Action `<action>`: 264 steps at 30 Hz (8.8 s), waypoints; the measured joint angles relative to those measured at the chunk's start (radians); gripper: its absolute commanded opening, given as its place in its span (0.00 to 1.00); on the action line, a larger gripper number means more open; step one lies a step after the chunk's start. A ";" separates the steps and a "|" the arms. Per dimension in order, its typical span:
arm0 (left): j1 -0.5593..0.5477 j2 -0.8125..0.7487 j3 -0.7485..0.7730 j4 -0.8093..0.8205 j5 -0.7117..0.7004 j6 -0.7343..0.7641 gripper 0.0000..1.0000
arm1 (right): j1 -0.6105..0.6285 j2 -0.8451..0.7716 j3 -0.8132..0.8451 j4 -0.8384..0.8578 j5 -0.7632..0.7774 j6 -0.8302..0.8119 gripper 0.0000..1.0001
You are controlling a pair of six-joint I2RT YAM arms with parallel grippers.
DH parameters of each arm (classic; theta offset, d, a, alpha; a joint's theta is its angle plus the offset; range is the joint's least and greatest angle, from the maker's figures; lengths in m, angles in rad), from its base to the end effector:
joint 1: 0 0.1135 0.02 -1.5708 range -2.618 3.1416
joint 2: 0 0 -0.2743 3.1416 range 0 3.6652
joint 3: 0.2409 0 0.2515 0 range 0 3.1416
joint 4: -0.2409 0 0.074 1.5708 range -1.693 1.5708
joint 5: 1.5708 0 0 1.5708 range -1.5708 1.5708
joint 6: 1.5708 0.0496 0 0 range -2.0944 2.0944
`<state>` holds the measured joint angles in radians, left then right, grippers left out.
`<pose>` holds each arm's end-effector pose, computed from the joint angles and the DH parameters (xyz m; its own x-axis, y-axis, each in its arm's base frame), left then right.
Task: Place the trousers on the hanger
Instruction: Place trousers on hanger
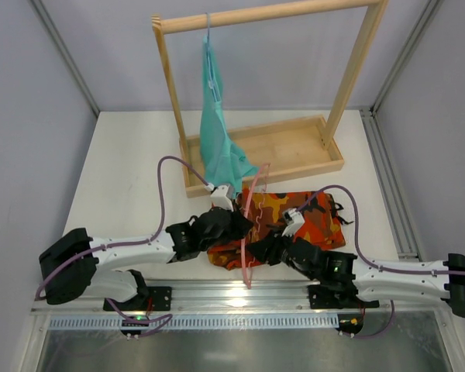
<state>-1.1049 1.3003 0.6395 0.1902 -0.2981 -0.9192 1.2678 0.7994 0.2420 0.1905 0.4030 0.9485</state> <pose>0.1408 -0.2477 0.2202 -0.7091 -0.2817 -0.6464 0.2847 0.7243 -0.6279 0.0721 0.1655 0.1890 -0.6870 0.3074 -0.6584 -0.3611 0.6419 0.6765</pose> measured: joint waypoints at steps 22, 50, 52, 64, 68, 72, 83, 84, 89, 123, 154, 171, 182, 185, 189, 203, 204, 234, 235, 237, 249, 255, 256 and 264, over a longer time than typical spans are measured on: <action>-0.002 0.046 0.117 -0.211 -0.109 -0.127 0.00 | -0.297 0.185 0.010 0.116 -0.173 -0.084 0.54; -0.009 0.080 0.239 -0.517 -0.205 -0.232 0.00 | -0.310 0.113 0.119 -0.060 -0.164 -0.099 0.04; -0.010 0.080 0.239 -0.549 -0.211 -0.253 0.00 | -0.307 0.029 0.121 -0.111 -0.148 -0.090 0.04; -0.010 0.037 0.195 -0.589 -0.215 -0.331 0.00 | -0.311 -0.173 0.108 -0.434 0.023 -0.016 0.04; -0.010 -0.014 0.150 -0.593 -0.212 -0.353 0.00 | -0.343 -0.172 0.121 -0.509 0.059 -0.011 0.04; -0.013 -0.055 0.108 -0.586 -0.195 -0.381 0.00 | -0.387 -0.171 0.167 -0.579 0.062 -0.003 0.04; -0.022 -0.048 0.097 -0.557 -0.166 -0.414 0.00 | -0.481 -0.243 0.210 -0.739 0.050 0.062 0.04; -0.022 -0.045 0.092 -0.550 -0.164 -0.418 0.00 | -0.482 -0.271 0.206 -0.748 0.049 0.071 0.04; -0.029 -0.051 0.049 -0.492 -0.162 -0.445 0.00 | -0.488 -0.363 0.125 -0.719 0.020 0.102 0.04; -0.112 -0.273 -0.126 -0.546 -0.191 -0.618 0.00 | -0.521 -0.241 0.170 -0.600 -0.207 -0.141 0.83; -0.119 -0.309 -0.247 -0.419 -0.186 -0.674 0.00 | -0.834 0.387 0.205 -0.021 -0.874 -0.378 0.04; -0.135 -0.322 -0.312 -0.324 -0.204 -0.727 0.00 | -0.927 0.118 0.039 -0.108 -0.627 -0.265 0.04; -0.132 -0.406 -0.399 -0.250 -0.198 -0.787 0.00 | -0.991 0.013 0.021 -0.211 -0.590 -0.198 0.04; -0.135 -0.417 -0.399 -0.261 -0.198 -0.794 0.01 | -0.991 -0.038 0.017 -0.263 -0.561 -0.164 0.04; -0.136 -0.412 -0.396 -0.263 -0.199 -0.797 0.00 | -0.996 -0.072 0.019 -0.286 -0.552 -0.181 0.04; -0.154 -0.201 -0.337 -0.119 -0.172 -0.784 0.00 | -1.064 0.181 0.194 -0.288 -0.650 -0.396 0.04; -0.155 -0.201 -0.335 -0.121 -0.171 -0.784 0.00 | -1.064 0.181 0.194 -0.289 -0.645 -0.398 0.04; -0.172 -0.336 -0.356 -0.253 -0.185 -0.832 0.00 | -1.292 0.289 0.343 -0.450 -0.692 -0.503 0.54; -0.172 -0.352 -0.357 -0.267 -0.186 -0.830 0.00 | -1.294 0.278 0.349 -0.465 -0.692 -0.505 0.55; -0.172 -0.376 -0.357 -0.297 -0.190 -0.827 0.01 | -1.294 0.243 0.356 -0.501 -0.717 -0.510 0.56; -0.171 -0.223 -0.332 -0.230 -0.202 -0.826 0.00 | -0.780 -0.043 0.305 -0.475 -0.907 -0.390 0.52; -0.171 -0.154 -0.312 -0.174 -0.199 -0.822 0.00 | -0.480 -0.002 0.084 -0.253 -0.885 -0.210 0.50; -0.171 -0.150 -0.312 -0.172 -0.199 -0.822 0.00 | -0.441 0.013 0.044 -0.217 -0.869 -0.184 0.49; -0.170 -0.153 -0.312 -0.168 -0.197 -0.825 0.00 | -0.380 -0.209 -0.133 -0.276 -0.667 -0.050 0.41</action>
<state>-1.2751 1.1469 0.3271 0.0219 -0.4953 -1.7443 0.8875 0.5903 0.1089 -0.0853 -0.2642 0.8986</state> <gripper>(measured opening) 0.173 0.414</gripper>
